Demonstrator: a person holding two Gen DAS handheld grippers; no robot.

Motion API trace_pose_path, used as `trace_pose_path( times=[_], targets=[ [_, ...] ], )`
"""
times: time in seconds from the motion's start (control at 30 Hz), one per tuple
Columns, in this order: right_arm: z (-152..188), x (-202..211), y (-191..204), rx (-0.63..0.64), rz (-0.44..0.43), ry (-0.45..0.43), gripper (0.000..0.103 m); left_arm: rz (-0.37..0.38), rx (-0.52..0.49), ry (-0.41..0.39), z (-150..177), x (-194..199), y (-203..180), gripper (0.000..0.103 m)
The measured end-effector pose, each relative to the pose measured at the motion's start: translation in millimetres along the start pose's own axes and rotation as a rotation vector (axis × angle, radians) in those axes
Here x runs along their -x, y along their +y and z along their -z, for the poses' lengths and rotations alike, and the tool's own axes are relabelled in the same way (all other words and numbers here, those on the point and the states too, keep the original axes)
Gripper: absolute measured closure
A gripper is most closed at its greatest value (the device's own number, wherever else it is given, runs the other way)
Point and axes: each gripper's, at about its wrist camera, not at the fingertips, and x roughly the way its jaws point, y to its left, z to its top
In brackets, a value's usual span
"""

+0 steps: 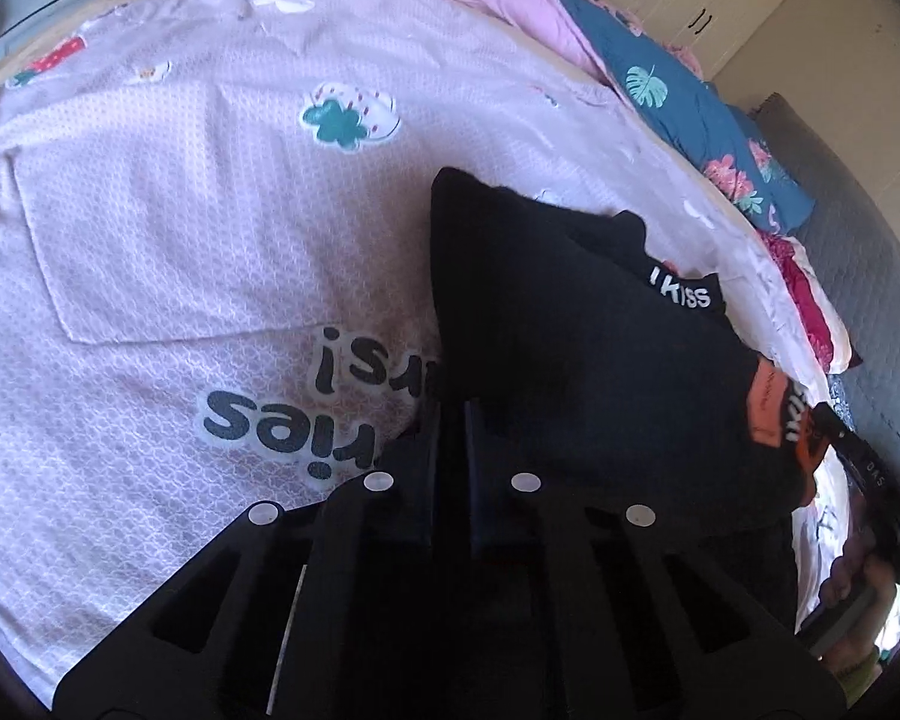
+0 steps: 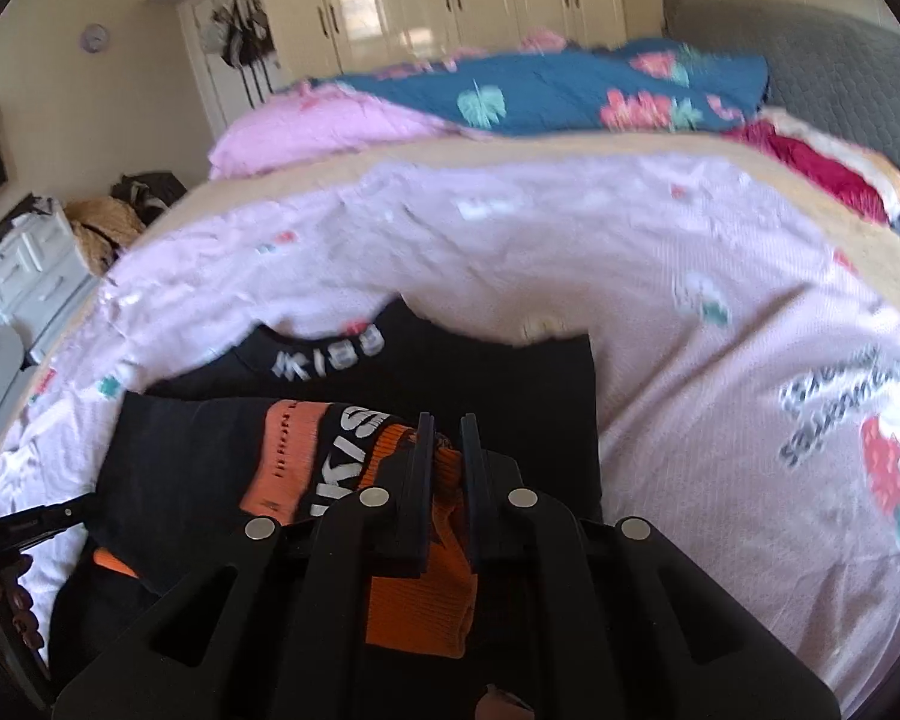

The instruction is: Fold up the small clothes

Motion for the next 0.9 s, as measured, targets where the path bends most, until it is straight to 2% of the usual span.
trace_pose_path(
  times=[0.2,0.53,0.67,0.83,0.9],
  targets=[
    [7,-14,-4,-0.019,0.033,0.048,0.095,-0.006,-0.004,0.001,-1,0,-5,0.100],
    [6,-5,-11,-0.052,0.045,0.040,0.088,-0.021,-0.015,-0.026,-3,13,-10,0.097],
    [5,3,-14,-0.074,0.022,0.028,0.087,-0.019,-0.025,-0.060,-5,24,-14,0.097],
    [3,12,-11,-0.073,-0.003,0.016,0.081,-0.017,-0.062,-0.095,-5,35,-26,0.096],
    [2,15,-8,-0.065,-0.015,0.013,0.076,-0.015,-0.077,-0.097,-5,35,-33,0.090]
  ],
)
